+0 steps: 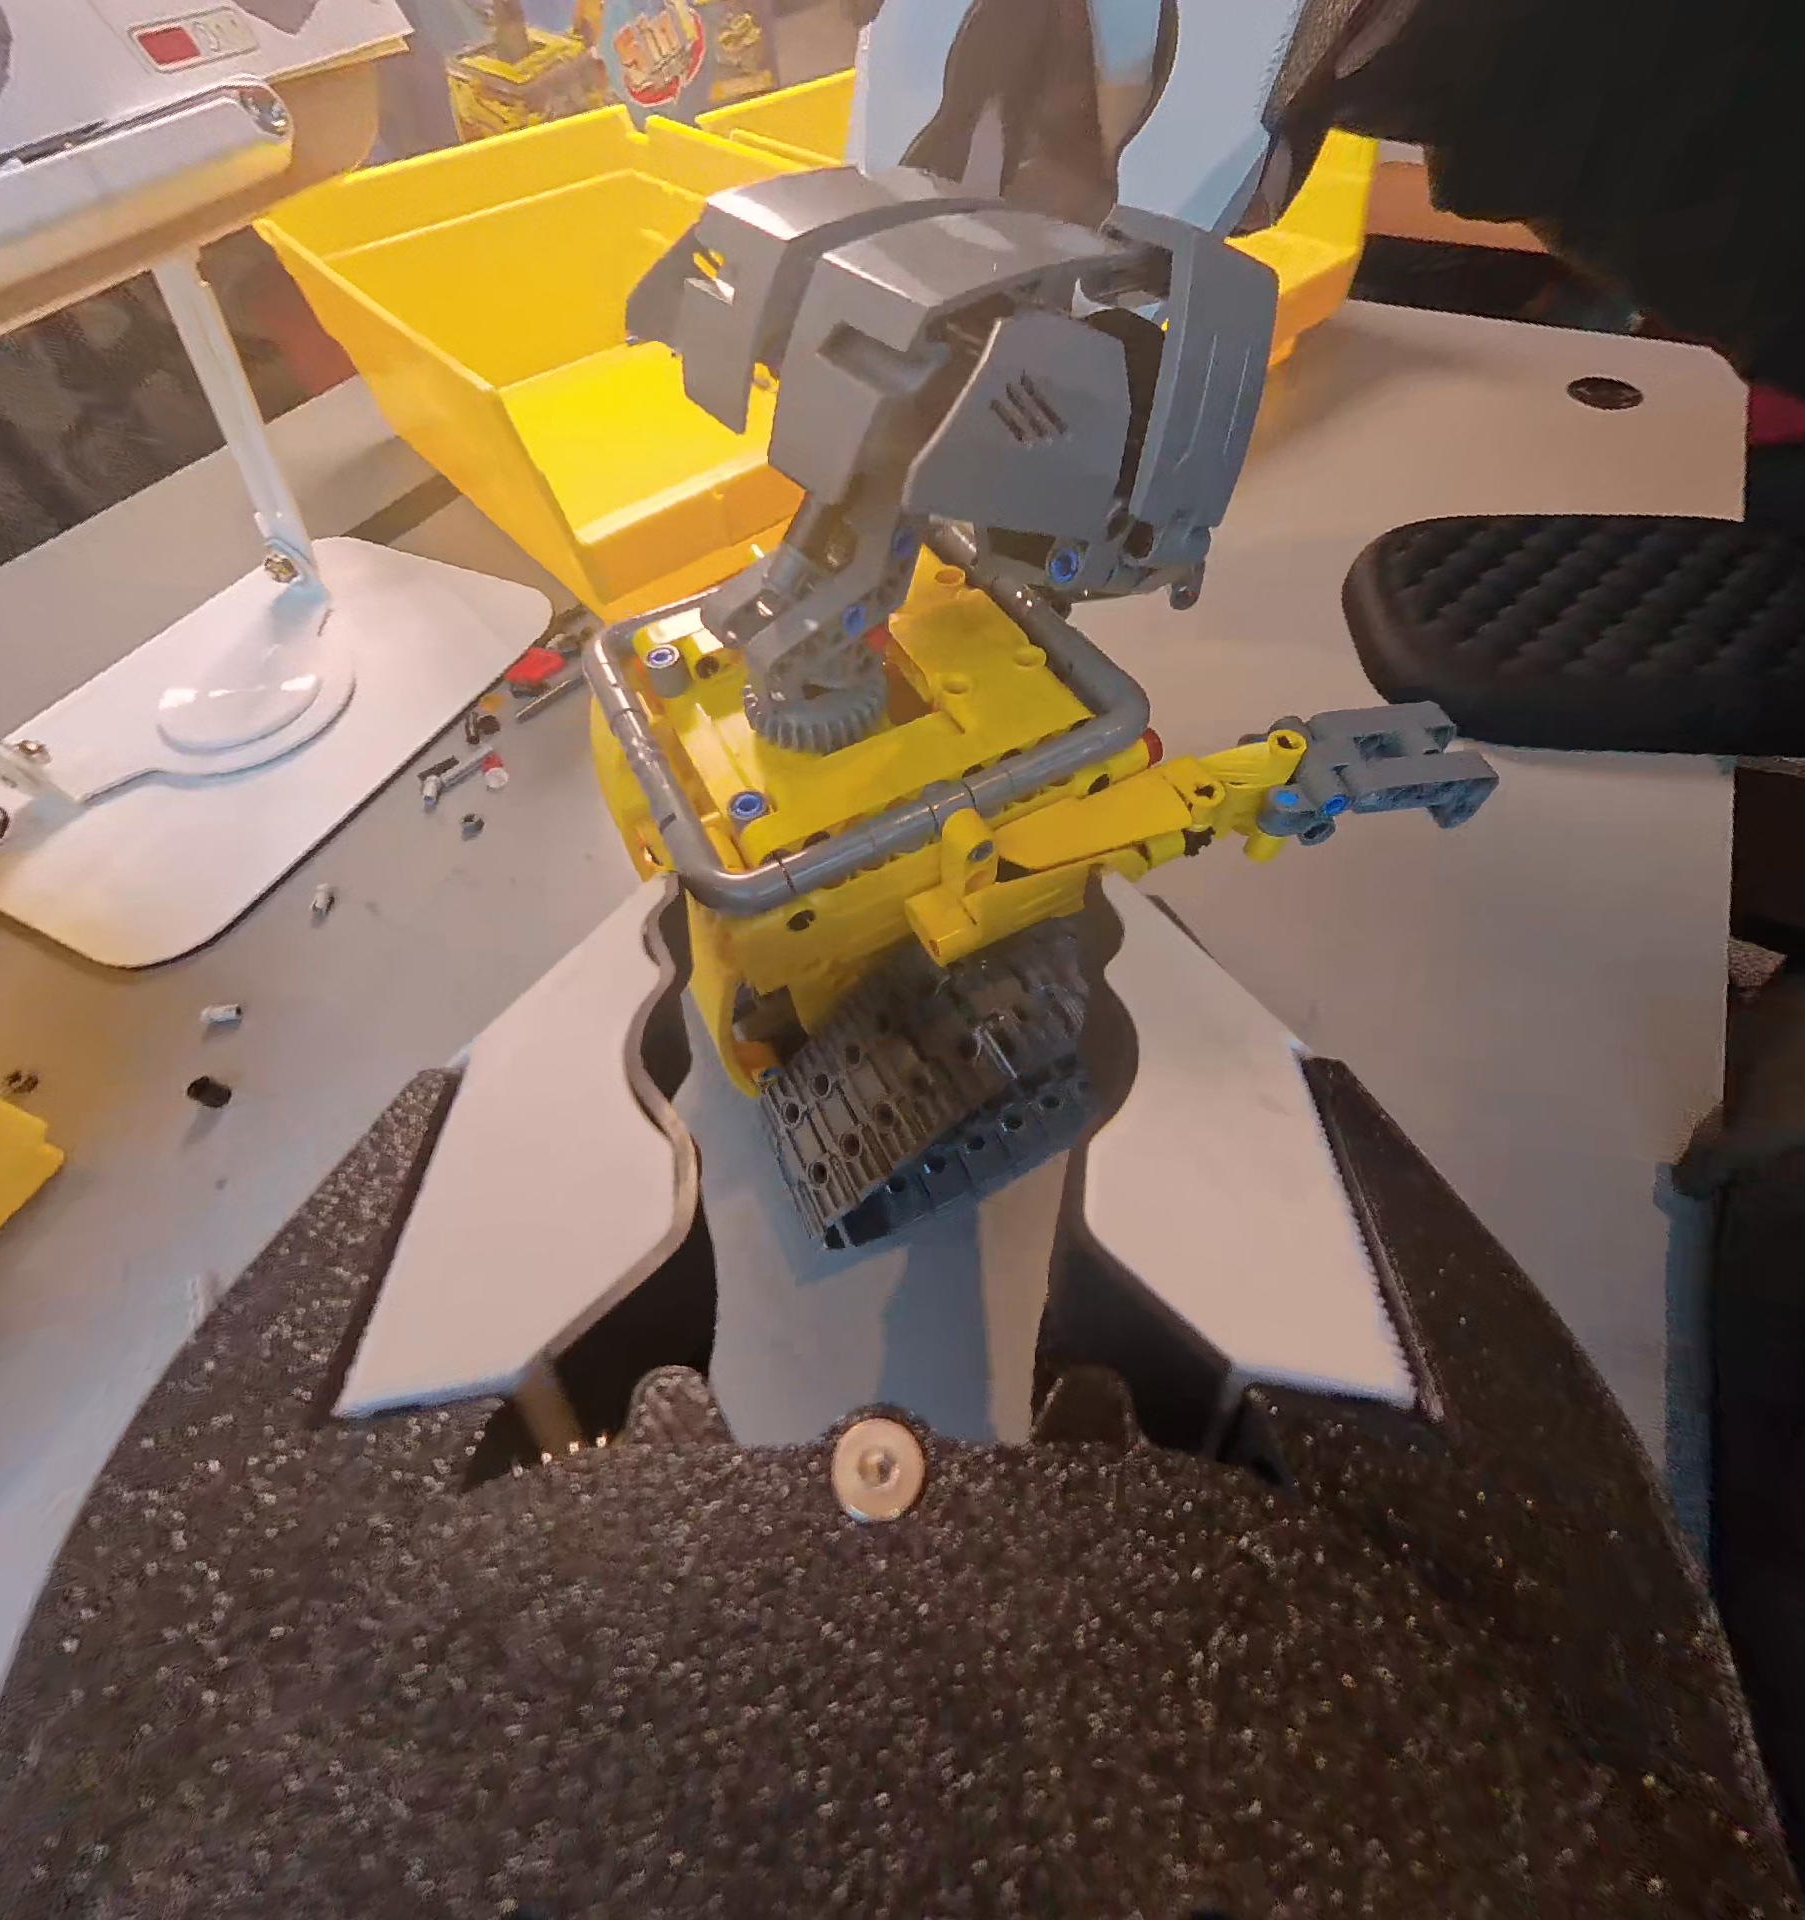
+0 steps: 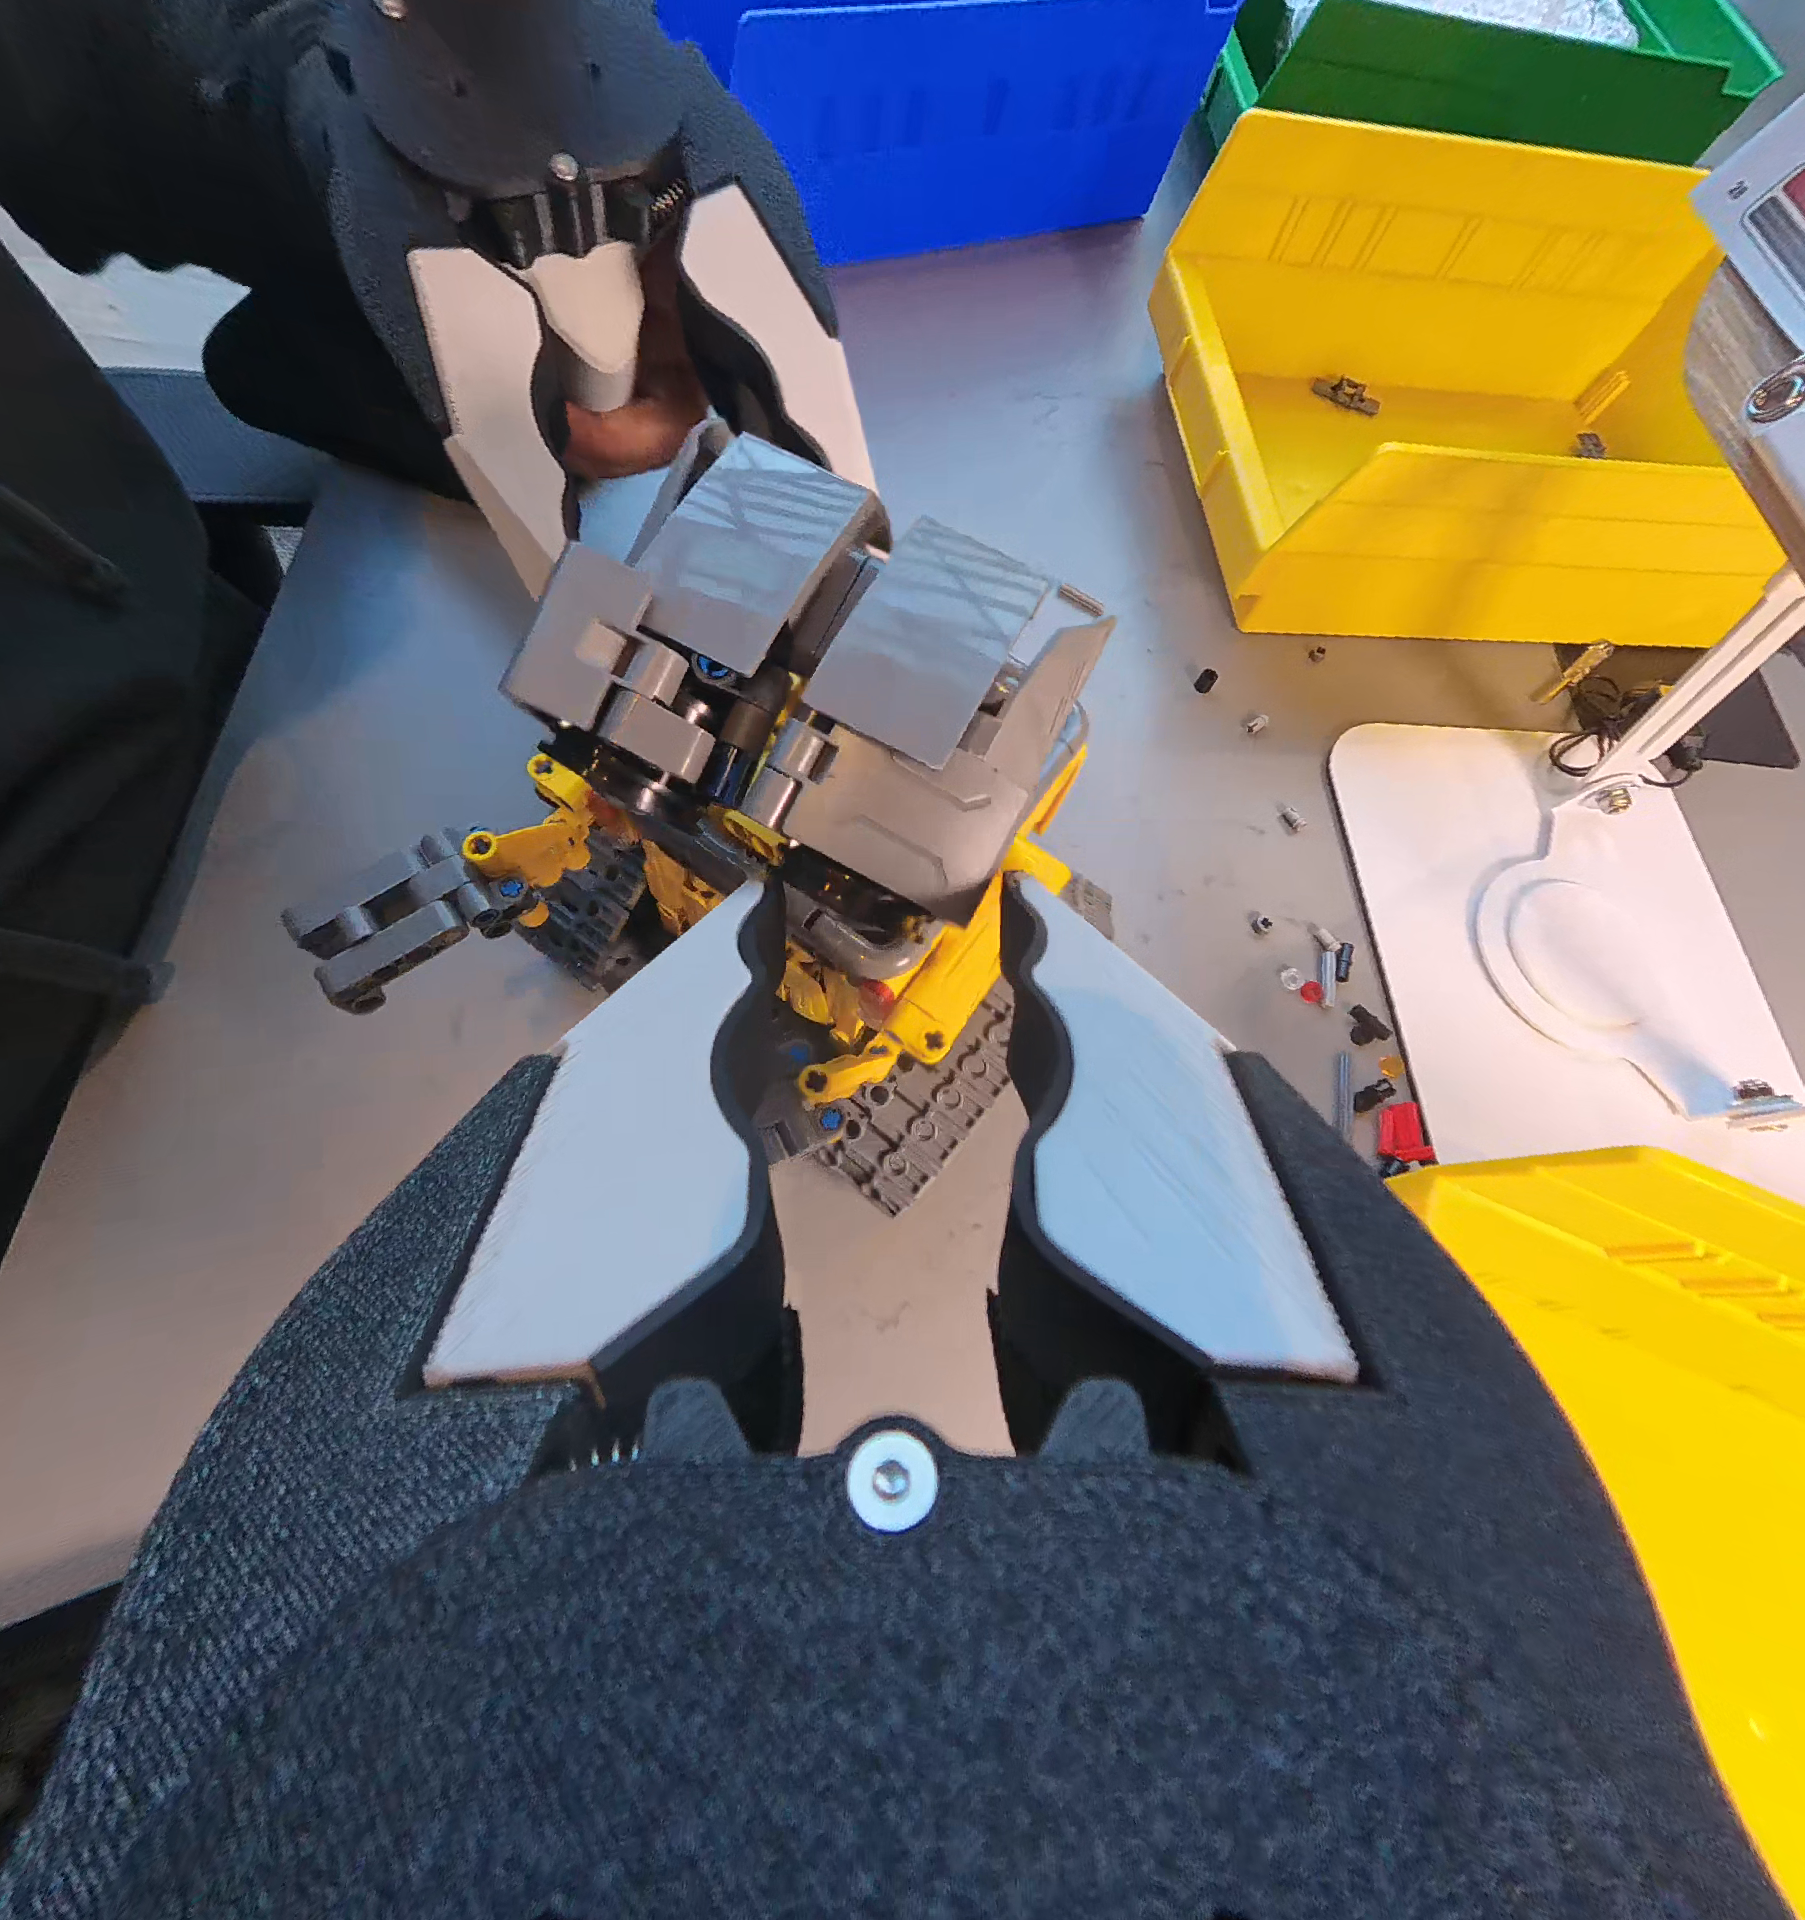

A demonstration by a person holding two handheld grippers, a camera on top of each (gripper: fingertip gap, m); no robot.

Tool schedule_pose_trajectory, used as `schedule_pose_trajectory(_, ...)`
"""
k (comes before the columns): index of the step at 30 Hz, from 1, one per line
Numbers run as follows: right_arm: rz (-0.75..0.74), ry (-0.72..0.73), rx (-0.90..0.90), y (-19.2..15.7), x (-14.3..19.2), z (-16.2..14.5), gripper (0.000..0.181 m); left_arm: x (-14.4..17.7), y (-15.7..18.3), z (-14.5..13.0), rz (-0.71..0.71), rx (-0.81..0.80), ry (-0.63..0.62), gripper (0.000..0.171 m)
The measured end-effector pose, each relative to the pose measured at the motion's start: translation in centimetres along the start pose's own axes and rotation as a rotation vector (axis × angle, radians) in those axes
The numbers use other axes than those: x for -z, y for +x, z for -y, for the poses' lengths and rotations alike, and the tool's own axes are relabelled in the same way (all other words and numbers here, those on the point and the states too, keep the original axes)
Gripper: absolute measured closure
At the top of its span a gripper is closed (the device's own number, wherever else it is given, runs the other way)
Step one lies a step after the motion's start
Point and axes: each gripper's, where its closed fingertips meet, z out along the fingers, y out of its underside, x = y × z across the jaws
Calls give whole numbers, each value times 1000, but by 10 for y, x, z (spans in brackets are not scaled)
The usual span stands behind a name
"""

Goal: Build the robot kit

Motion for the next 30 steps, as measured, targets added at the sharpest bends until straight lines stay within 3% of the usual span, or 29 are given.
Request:
schedule_pose_trajectory(4,1,1,2,-1,-2,1,141,14,10,1,-1,-50,-40,98)
schedule_pose_trajectory(9,8,-9,0,-2,-3,1,141,31,0,40,-75,-181,79,89)
schedule_pose_trajectory(13,8,-18,-4,-2,-4,2,141,14,3,65,-266,-224,123,70)
schedule_pose_trajectory(17,2,-24,-6,-3,-4,4,140,-11,12,71,-450,-254,109,61)
schedule_pose_trajectory(22,-22,-36,2,-11,-6,4,139,-13,12,71,-553,-285,132,87)
schedule_pose_trajectory(30,-152,-16,-70,-7,0,1,140,-15,9,71,-494,-225,164,87)
